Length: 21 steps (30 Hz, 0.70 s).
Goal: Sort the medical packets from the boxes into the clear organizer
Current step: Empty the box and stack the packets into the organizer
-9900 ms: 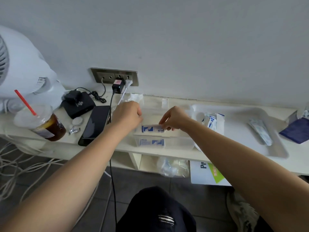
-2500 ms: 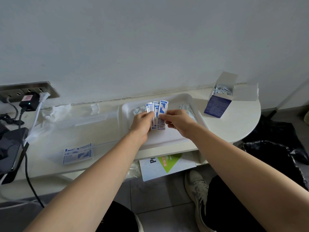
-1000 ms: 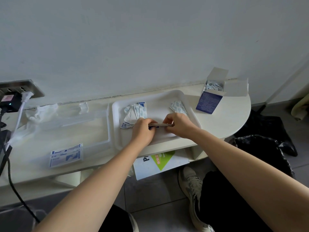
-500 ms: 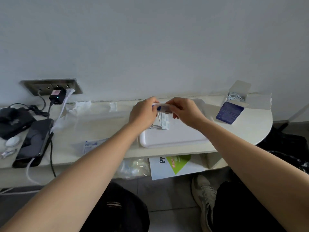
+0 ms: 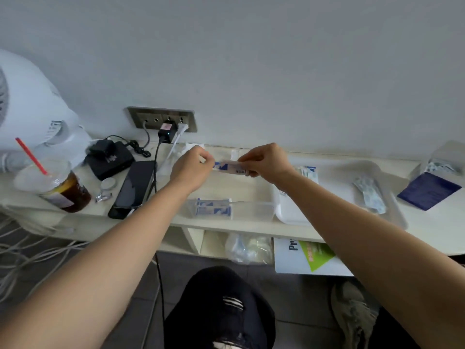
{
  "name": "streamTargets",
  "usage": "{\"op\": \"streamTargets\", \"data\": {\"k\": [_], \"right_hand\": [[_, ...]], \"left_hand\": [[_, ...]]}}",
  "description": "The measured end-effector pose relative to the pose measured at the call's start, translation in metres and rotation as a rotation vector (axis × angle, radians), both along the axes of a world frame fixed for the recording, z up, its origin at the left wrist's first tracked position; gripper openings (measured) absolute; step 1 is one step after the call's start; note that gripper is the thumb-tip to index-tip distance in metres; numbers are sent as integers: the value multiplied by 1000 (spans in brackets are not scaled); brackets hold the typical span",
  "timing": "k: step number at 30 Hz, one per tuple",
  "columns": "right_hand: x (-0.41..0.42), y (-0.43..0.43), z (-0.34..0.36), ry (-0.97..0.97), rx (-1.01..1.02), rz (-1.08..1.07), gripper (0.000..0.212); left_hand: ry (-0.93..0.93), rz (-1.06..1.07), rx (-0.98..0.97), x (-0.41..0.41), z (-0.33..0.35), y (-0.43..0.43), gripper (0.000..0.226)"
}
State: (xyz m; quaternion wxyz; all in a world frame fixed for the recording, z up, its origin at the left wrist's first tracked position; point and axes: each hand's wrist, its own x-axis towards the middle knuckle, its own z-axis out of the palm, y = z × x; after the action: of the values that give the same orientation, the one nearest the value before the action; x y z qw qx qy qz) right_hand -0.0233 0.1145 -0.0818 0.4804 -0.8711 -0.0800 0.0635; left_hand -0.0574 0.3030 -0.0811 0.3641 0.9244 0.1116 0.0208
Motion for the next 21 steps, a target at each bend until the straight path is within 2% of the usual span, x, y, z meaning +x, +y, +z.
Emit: {"op": "streamTargets", "data": {"k": [4, 7, 10, 15, 19, 21], "right_hand": [[3, 18, -9, 189, -56, 50, 9], [3, 36, -16, 281, -107, 57, 8], [4, 49, -27, 350, -162, 41, 6], [2, 57, -43, 342, -311, 64, 4], [1, 58, -44, 300, -438, 141, 15], [1, 59, -41, 299, -435, 135, 19]], "left_hand": [[-10, 108, 98, -5, -8, 27, 21], [48, 123, 125, -9, -17, 33, 32], [87, 103, 120, -14, -22, 35, 34], [80, 81, 134, -16, -23, 33, 27], [72, 93, 126, -14, -26, 34, 26], [70, 94, 119, -12, -27, 35, 25]]}}
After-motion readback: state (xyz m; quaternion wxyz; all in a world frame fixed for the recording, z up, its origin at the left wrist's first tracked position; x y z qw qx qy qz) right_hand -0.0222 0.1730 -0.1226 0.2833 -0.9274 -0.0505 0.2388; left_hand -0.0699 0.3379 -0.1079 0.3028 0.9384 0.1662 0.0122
